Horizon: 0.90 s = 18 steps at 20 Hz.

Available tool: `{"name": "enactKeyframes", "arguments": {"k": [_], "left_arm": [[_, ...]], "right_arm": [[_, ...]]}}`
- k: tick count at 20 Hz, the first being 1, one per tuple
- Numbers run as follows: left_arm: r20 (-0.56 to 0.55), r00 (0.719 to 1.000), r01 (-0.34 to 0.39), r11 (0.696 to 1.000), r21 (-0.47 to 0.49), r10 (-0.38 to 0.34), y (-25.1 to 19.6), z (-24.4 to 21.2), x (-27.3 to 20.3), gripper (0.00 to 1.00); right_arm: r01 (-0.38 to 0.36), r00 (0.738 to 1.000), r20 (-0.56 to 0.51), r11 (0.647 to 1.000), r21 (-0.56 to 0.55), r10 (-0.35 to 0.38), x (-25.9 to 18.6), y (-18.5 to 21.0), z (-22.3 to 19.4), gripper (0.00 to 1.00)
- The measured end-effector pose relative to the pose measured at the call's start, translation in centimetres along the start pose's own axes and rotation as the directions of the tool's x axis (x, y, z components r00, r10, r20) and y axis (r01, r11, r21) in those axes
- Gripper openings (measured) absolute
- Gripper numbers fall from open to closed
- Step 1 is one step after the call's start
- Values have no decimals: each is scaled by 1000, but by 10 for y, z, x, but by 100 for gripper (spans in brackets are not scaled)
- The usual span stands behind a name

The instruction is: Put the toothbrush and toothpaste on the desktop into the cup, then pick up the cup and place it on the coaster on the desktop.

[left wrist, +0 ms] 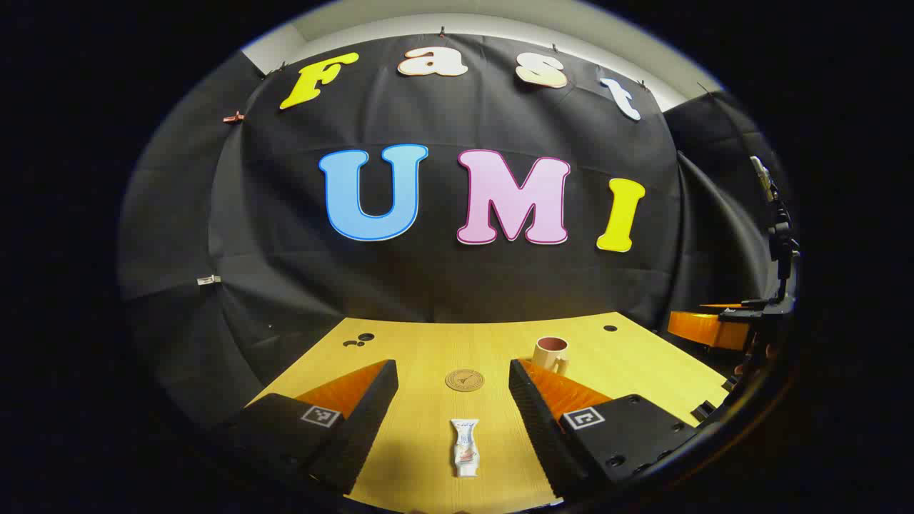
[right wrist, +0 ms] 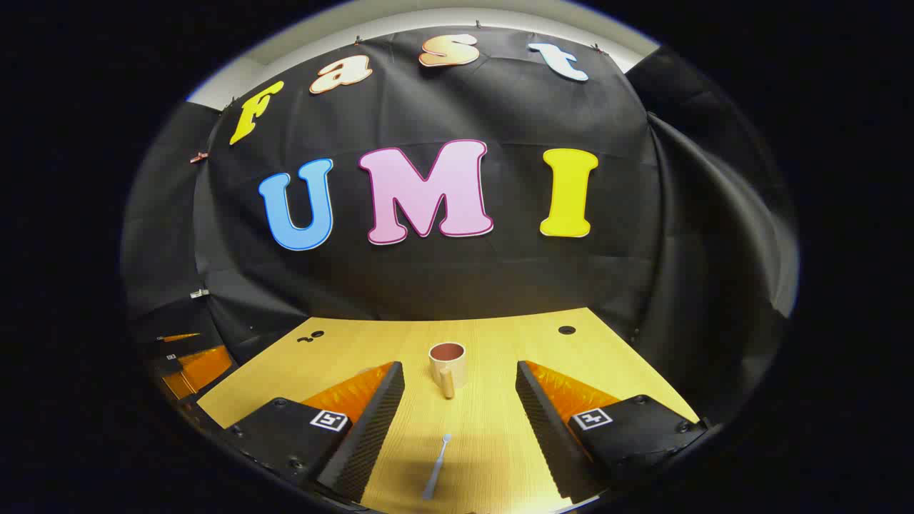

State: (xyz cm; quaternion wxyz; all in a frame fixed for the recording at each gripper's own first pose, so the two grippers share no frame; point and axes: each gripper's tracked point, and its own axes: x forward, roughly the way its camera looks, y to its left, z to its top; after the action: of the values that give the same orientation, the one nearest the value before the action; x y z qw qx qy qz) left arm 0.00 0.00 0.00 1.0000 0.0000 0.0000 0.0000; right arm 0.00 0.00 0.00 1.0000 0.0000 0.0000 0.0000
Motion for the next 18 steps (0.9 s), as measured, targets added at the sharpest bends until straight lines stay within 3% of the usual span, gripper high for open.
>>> {"name": "enactKeyframes", "arguments": {"k": [13,18], "left_arm": [[-76,997,1,1000,-27,-3,4,-20,26,98],[-201,979,25,999,-43,-33,-2,-53,43,97]], "right_arm": [[-59,998,24,994,-88,61,15,14,14,96],[-74,997,26,992,-107,77,26,11,16,97]]}}
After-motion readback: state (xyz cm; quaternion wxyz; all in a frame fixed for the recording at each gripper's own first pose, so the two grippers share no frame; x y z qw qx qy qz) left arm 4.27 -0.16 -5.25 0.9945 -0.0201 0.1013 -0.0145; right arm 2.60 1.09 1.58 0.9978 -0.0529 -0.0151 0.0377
